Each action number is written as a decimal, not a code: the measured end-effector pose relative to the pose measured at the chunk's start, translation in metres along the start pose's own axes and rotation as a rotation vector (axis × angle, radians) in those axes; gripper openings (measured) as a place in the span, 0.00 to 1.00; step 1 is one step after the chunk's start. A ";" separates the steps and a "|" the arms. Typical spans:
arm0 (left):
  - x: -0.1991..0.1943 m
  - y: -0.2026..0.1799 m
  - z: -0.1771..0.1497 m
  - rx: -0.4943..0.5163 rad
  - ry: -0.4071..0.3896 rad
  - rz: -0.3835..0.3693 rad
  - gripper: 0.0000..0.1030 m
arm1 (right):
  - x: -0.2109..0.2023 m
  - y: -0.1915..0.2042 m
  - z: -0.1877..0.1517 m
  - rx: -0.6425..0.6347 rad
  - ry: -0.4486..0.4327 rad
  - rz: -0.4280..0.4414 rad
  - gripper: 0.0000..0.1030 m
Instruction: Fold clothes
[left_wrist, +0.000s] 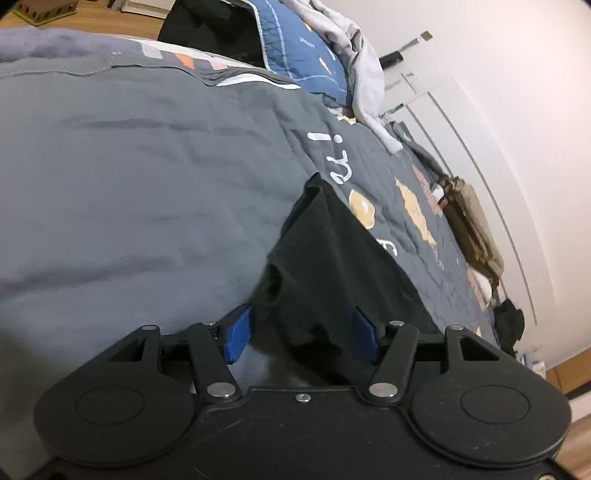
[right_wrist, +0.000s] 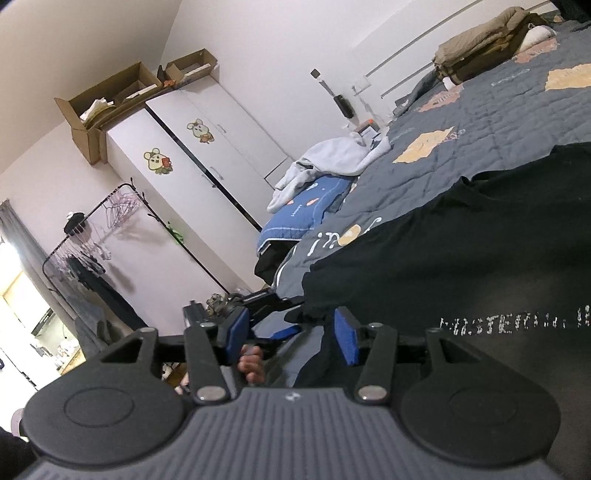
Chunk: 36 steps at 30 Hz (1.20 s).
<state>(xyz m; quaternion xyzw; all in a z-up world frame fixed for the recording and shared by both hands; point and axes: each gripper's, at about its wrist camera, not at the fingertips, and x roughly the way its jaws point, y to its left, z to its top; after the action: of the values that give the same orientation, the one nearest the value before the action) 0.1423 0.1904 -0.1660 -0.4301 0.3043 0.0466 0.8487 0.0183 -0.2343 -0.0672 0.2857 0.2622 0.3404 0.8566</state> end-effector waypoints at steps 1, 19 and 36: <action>0.002 -0.003 -0.001 0.012 -0.004 -0.002 0.52 | 0.000 0.000 0.000 0.001 0.004 -0.001 0.50; 0.010 -0.160 -0.177 1.425 0.129 -0.081 0.18 | -0.015 -0.018 0.010 0.054 -0.031 -0.029 0.51; -0.032 -0.101 -0.095 0.424 0.144 -0.248 0.60 | 0.023 -0.085 0.043 0.155 0.000 -0.196 0.52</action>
<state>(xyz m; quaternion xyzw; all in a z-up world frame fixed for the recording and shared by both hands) 0.1054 0.0611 -0.1189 -0.2786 0.3120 -0.1536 0.8952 0.0979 -0.2822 -0.0996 0.3239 0.3146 0.2338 0.8611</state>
